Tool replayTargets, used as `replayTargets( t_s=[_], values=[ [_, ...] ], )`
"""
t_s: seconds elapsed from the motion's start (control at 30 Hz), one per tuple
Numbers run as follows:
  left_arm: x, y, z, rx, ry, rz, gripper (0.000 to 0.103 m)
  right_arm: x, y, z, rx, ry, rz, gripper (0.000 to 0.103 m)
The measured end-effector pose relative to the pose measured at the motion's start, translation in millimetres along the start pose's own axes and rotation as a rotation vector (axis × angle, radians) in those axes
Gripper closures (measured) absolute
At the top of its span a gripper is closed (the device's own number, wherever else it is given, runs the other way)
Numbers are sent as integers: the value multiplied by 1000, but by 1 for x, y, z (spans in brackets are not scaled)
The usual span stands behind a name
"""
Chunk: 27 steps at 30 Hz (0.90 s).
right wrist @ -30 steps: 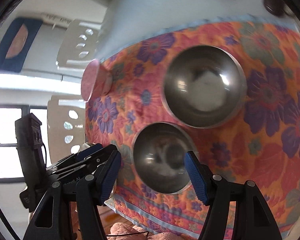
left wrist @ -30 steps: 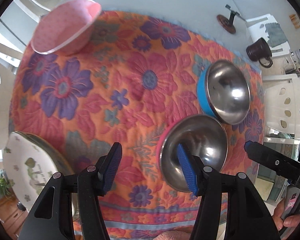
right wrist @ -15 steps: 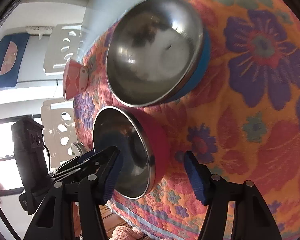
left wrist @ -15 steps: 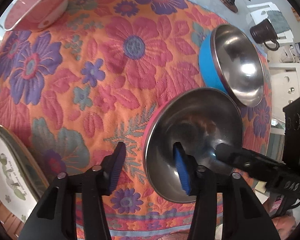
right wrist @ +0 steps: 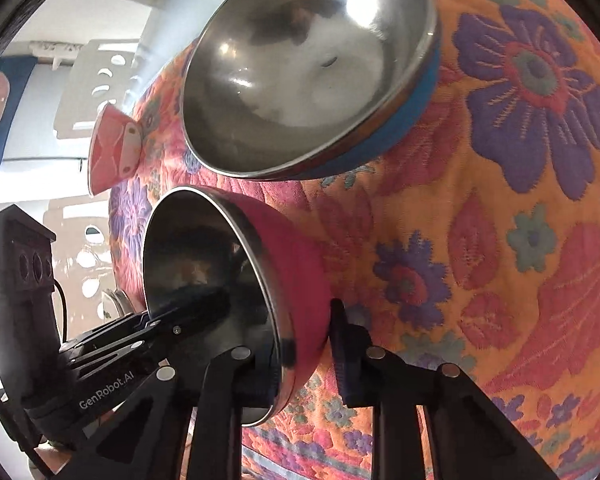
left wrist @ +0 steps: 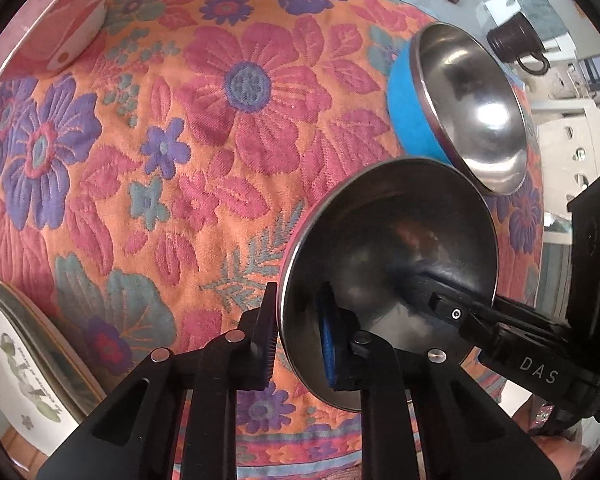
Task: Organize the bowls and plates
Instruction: 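Grasp the pink-rimmed steel bowl rim with the right gripper and lift, then carry the steel bowl with the right gripper to the pink polka-dot bowl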
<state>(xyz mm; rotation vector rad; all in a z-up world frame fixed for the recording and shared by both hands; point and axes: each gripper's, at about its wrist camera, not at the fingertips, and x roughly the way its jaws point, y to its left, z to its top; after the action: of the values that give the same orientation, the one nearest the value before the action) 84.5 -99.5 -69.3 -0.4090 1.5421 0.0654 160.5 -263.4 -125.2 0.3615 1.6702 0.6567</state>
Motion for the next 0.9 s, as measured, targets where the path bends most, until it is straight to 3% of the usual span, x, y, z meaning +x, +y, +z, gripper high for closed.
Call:
replayTargets(
  t_s=[0.3, 0.9],
  values=[
    [-13, 1, 1, -14, 24, 5, 88, -16, 15, -2, 7, -33, -31, 82],
    [-99, 32, 42, -70, -108, -35, 88, -61, 86, 15, -85, -95, -24, 79]
  ],
)
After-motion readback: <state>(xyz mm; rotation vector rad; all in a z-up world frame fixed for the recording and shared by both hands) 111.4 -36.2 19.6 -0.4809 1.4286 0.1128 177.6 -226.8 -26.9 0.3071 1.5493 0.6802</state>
